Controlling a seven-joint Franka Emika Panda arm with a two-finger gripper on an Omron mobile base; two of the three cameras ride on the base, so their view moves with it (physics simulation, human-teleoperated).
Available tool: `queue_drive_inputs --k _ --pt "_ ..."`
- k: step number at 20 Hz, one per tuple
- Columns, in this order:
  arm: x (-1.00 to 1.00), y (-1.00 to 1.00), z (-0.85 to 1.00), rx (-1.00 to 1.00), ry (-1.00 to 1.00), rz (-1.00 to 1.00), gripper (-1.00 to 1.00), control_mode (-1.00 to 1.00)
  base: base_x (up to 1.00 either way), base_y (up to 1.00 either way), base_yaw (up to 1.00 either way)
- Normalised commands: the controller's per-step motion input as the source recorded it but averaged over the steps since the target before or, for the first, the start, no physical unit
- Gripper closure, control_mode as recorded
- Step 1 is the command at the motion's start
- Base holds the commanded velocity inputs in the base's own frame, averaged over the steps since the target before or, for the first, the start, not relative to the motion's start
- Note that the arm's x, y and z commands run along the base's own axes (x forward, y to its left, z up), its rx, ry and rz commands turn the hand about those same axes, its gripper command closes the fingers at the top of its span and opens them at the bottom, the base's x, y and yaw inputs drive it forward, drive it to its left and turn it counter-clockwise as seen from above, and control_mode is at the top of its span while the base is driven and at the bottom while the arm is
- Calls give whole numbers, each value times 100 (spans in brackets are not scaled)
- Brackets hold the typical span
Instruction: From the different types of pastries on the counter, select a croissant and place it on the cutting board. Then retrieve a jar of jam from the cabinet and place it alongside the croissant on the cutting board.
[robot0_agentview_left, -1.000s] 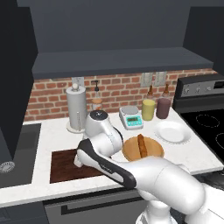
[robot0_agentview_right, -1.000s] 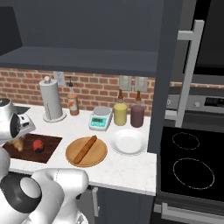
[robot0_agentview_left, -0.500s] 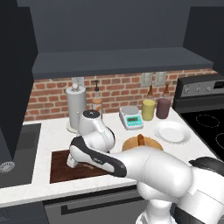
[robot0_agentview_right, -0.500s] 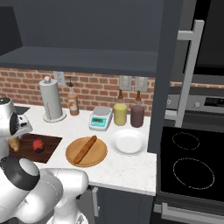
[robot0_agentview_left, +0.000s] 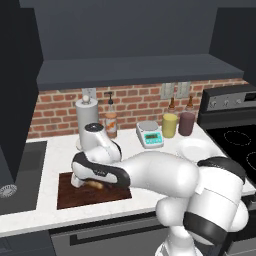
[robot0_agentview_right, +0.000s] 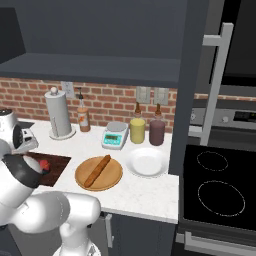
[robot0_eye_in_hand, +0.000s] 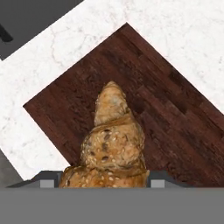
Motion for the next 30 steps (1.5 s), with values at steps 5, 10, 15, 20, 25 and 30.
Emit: queue_drive_inputs --k 5,10,15,20,25,30 --pt "19 2 -29 -2 1 0 100 -100 0 0 0" --pt "0 12 -29 0 3 0 100 -100 0 0 0" --pt "0 10 -18 0 0 0 100 -100 0 0 0" --pt "3 0 0 0 0 0 100 -100 0 0 0" --pt "1 1 0 0 0 0 -100 -100 0 0 0" --pt "1 0 0 0 0 0 -100 -100 0 0 0"
